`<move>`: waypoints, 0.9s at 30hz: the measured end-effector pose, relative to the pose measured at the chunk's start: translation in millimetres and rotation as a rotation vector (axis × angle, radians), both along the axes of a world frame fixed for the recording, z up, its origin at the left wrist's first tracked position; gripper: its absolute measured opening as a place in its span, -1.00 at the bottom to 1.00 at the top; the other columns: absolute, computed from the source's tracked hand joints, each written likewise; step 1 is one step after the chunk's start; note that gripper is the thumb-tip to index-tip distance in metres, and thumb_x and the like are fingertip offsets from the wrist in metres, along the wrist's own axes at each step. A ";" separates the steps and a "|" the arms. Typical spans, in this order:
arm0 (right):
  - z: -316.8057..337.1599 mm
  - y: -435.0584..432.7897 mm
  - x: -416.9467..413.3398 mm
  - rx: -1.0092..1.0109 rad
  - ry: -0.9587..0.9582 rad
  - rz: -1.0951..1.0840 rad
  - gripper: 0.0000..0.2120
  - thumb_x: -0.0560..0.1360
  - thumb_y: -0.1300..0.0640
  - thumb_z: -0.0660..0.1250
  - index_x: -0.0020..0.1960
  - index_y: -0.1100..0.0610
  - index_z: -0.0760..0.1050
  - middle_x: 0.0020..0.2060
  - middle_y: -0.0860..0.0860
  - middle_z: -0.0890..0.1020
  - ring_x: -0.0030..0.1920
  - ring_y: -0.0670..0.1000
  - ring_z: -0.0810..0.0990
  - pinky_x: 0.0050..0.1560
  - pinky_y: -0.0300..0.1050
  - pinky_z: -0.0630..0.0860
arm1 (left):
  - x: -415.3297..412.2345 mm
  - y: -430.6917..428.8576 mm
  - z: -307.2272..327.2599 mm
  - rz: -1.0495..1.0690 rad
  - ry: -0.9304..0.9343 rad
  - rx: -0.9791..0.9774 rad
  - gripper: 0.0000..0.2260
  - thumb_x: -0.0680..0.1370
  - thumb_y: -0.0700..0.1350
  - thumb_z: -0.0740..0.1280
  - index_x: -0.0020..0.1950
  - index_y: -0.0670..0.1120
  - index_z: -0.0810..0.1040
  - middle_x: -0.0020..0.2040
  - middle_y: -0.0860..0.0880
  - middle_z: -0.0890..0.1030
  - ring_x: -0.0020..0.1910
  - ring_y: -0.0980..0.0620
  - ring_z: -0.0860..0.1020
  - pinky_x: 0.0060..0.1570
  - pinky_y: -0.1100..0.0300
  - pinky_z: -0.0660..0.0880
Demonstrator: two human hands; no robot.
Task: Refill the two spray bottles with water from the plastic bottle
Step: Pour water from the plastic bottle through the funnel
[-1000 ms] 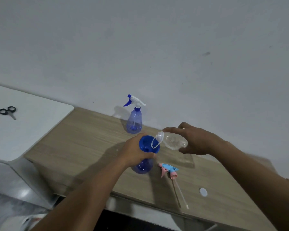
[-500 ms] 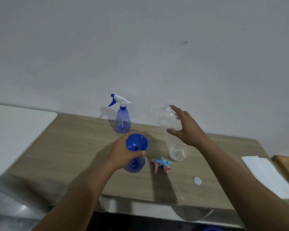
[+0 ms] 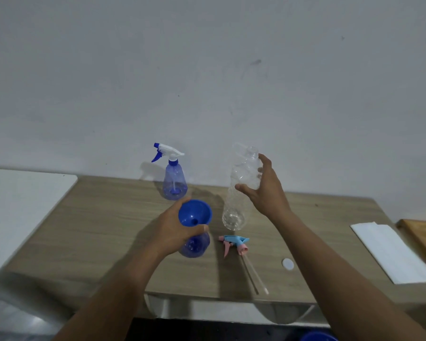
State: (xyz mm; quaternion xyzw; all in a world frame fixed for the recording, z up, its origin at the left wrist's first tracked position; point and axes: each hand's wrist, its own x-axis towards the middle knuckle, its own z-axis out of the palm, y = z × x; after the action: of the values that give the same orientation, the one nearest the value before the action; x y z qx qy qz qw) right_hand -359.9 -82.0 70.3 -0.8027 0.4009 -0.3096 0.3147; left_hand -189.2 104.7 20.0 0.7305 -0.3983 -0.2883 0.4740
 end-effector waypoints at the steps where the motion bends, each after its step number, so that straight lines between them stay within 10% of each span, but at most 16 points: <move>1: 0.6 0.8 0.2 0.006 0.007 -0.001 -0.08 0.39 0.00 0.58 0.54 -0.06 0.06 0.33 0.10 0.45 0.31 0.09 0.47 0.14 -0.08 0.41 | -0.7 0.6 1.4 -0.005 0.004 0.001 -0.39 0.30 0.03 0.62 0.26 0.26 0.44 0.12 0.20 0.57 0.06 0.20 0.56 -0.07 0.31 0.48; 9: 3.7 10.7 -6.0 0.050 0.042 -0.070 0.10 0.39 -0.04 0.57 0.62 -0.02 -0.14 0.51 0.09 0.29 0.47 0.10 0.32 0.28 -0.03 0.37 | -2.8 1.5 1.9 -0.027 0.010 -0.008 -0.45 0.35 0.04 0.59 0.22 0.31 0.41 0.12 0.22 0.56 0.11 0.18 0.56 0.04 0.25 0.51; 12: 3.8 28.4 -7.2 -0.035 -0.008 -0.174 -0.05 0.47 0.06 0.48 0.61 0.00 -0.10 0.52 0.09 0.18 0.48 0.09 0.28 0.22 -0.07 0.37 | -1.9 0.8 -2.9 -0.019 0.020 -0.003 -0.12 0.31 0.13 0.60 0.52 0.22 0.21 0.29 0.16 0.49 0.25 0.10 0.50 0.17 0.18 0.46; 19: -12.0 82.7 5.3 -0.246 -0.084 -0.133 -0.43 0.44 0.16 0.36 0.40 0.09 0.28 0.30 0.01 0.35 0.30 0.05 0.40 0.10 0.06 0.53 | 3.1 12.6 -34.0 0.042 0.089 -0.024 0.14 0.11 0.07 0.71 0.55 0.21 0.13 0.30 0.14 0.49 0.25 0.13 0.51 0.10 0.16 0.55; 27: -11.3 106.1 56.7 -0.107 0.414 0.231 -0.13 0.40 -0.40 0.36 0.52 0.02 0.16 0.41 0.02 0.36 0.38 0.11 0.35 0.25 0.03 0.42 | -17.3 11.0 -62.7 -0.010 -0.008 0.104 -0.67 0.43 -0.10 0.49 0.12 0.04 0.47 0.02 0.06 0.56 -0.09 0.12 0.56 -0.22 0.44 0.49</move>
State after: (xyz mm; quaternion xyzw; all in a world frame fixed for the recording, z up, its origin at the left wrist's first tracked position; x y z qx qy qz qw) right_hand -303.2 24.0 59.0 -0.9051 0.3455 -0.1213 0.2160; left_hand -206.4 115.7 -42.6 0.7533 -0.3883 -0.3081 0.4324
